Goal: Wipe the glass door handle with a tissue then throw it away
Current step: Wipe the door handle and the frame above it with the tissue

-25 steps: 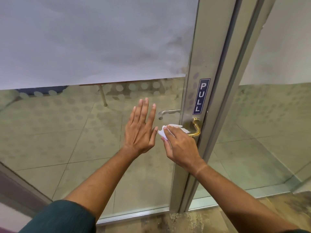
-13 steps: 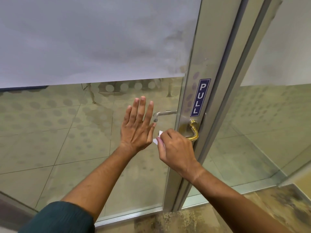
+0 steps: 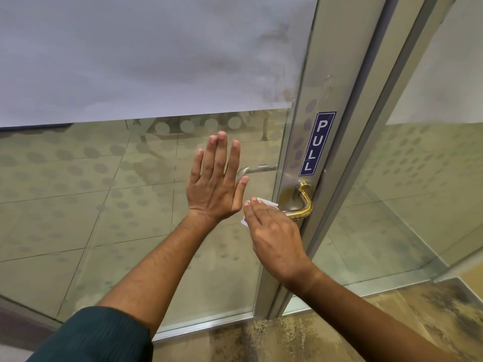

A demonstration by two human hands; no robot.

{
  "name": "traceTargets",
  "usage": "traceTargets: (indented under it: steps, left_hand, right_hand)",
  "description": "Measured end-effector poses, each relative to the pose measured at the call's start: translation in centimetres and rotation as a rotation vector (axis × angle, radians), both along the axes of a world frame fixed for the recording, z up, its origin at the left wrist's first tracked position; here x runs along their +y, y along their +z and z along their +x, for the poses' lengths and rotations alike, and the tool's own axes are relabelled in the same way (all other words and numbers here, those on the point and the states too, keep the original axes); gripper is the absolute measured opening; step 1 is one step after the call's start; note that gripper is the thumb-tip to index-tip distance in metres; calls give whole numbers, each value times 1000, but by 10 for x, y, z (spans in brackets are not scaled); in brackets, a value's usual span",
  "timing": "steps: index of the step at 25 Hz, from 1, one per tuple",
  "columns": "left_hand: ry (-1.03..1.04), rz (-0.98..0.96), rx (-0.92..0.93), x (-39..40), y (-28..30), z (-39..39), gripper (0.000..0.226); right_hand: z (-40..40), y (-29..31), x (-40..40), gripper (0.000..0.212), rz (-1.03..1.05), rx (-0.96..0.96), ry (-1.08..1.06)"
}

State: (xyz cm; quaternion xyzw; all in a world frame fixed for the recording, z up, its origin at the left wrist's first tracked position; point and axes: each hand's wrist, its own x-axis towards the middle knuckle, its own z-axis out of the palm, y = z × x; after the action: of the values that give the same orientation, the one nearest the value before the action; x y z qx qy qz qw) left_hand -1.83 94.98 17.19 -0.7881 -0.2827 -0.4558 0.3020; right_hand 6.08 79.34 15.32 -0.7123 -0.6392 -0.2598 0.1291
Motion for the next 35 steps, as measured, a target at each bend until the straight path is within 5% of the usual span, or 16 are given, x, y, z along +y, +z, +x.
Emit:
traceTargets:
  steps: [4, 9, 15, 23, 35]
  left_hand:
    - [7, 15, -4, 3, -1, 1, 87]
    - [22, 14, 7, 3, 0, 0, 88]
    - [43, 12, 12, 2, 0, 1, 88]
    - [34, 6, 6, 2, -1, 1, 87]
    - [32, 20, 8, 2, 1, 2, 85]
  right_hand:
    - [15, -7, -15, 69, 14, -14, 79]
    - [44, -8, -35, 41, 82, 32, 97]
    - [55, -11, -43, 59, 143, 181, 28]
    - [48, -21, -40, 53, 197, 125, 93]
    - [83, -4, -25, 41, 151, 433, -35]
